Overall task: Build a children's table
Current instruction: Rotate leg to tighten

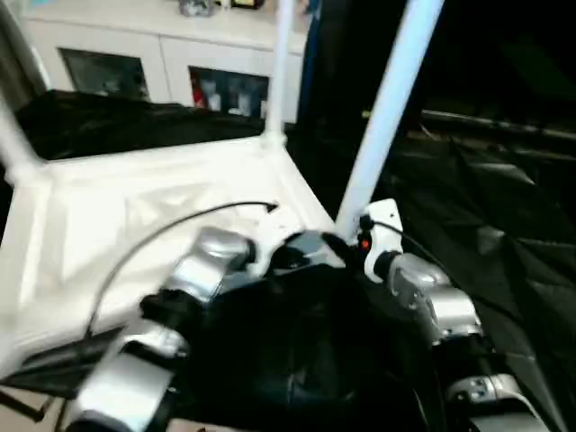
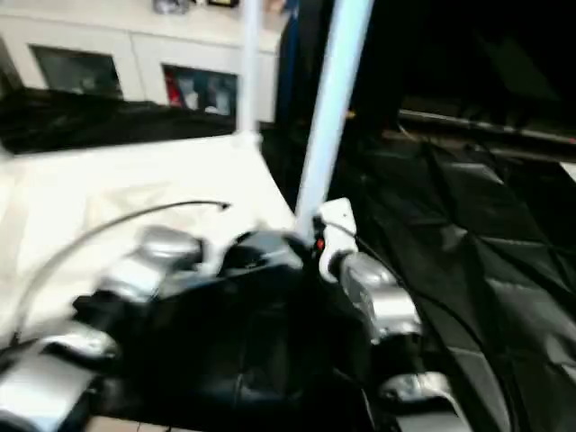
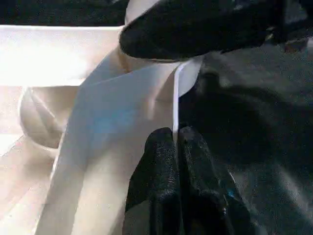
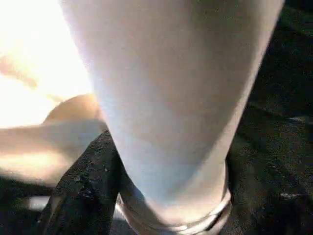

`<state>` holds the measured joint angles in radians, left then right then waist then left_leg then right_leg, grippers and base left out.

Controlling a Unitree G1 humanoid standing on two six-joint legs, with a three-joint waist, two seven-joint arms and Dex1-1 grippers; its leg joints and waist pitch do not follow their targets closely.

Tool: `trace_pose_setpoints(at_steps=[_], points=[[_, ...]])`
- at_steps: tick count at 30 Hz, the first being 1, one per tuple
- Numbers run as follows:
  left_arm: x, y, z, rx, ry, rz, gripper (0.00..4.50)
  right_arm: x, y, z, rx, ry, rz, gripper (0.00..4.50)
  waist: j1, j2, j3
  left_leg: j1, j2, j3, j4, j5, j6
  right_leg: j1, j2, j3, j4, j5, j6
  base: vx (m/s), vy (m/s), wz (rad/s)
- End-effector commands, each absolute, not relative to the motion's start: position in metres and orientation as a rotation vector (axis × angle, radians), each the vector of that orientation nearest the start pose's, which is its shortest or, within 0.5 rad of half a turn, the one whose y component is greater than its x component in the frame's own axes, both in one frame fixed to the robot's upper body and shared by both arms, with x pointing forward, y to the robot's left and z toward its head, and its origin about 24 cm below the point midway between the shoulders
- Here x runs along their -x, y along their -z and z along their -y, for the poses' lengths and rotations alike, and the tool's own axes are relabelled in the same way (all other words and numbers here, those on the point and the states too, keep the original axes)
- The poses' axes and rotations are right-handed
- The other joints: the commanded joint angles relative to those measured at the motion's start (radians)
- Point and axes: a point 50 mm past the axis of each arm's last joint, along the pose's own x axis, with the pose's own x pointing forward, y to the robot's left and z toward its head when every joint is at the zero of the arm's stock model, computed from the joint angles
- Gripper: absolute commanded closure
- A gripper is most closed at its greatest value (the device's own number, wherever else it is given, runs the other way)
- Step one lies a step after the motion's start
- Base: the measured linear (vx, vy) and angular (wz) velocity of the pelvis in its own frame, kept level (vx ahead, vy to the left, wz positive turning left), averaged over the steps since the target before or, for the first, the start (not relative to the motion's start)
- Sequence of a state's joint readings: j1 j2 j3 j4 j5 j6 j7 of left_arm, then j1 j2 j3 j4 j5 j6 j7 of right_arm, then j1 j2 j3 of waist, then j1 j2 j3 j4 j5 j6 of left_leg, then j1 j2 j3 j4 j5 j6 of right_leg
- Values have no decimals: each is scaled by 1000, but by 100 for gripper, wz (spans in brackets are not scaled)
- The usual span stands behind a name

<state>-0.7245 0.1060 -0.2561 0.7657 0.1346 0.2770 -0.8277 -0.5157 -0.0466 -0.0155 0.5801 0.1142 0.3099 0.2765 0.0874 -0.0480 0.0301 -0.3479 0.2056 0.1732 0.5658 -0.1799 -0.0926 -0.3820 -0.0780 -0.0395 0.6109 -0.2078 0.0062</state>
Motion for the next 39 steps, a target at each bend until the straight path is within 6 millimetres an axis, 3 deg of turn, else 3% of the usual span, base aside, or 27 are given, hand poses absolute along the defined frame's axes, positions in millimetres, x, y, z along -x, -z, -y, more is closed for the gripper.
trace_pose_setpoints(at_steps=[1,7,9,13,16,20,25,28,34,39], points=[[-333,-44,-33,-323,1108,-473,450,-324,-9,78,-63,-455,-482,183,-1,5,-37,8,20,-5,-74,-284,-27,20,-60,37,-93,-293,-148,0,0,0],[-333,-43,-37,-340,1133,-467,450,-325,-13,82,-22,-511,-437,183,2,3,-38,2,19,-3,-74,-265,-8,25,-57,36,-92,-264,-145,0,0,0],[-332,-42,-42,-345,1152,-469,450,-322,-13,85,-23,-575,-437,113,3,0,-38,0,20,-4,-74,-263,-1,27,-58,35,-91,-262,-145,0,0,0],[-332,-42,-49,-356,1176,-468,450,-318,-14,92,10,-664,-432,91,5,0,-38,-2,21,-3,-74,-242,9,30,-58,35,-89,-233,-153,0,0,0],[-330,-43,-64,-378,1244,-471,450,-309,-22,104,103,-835,-394,65,7,1,-39,-5,21,-2,-72,-225,20,34,-59,35,-88,-213,-150,0,0,0],[-325,-46,-76,-395,1353,-469,450,-299,-32,116,144,-975,-359,65,7,1,-41,-5,22,-1,-67,-178,43,38,-55,34,-76,-90,-187,0,0,0],[-318,-51,-95,-382,1473,-502,450,-284,-45,132,146,-1149,-357,65,7,1,-41,-4,26,-1,-66,-167,64,43,-54,33,-67,-30,-219,0,0,0],[-314,-54,-104,-359,1520,-518,450,-280,-47,137,160,-1196,-359,65,6,3,-42,0,29,1,-63,-163,66,39,-56,32,-63,-8,-248,0,0,0],[-309,-58,-112,-328,1571,-521,450,-274,-49,139,140,-1263,-385,65,9,-1,-39,0,28,2,-64,-170,59,40,-58,33,-65,-47,-245,0,0,0],[-308,-59,-115,-323,1576,-527,450,-273,-49,137,128,-1284,-394,110,10,1,-39,0,28,2,-64,-169,50,39,-59,34,-65,-65,-241,0,0,0]])
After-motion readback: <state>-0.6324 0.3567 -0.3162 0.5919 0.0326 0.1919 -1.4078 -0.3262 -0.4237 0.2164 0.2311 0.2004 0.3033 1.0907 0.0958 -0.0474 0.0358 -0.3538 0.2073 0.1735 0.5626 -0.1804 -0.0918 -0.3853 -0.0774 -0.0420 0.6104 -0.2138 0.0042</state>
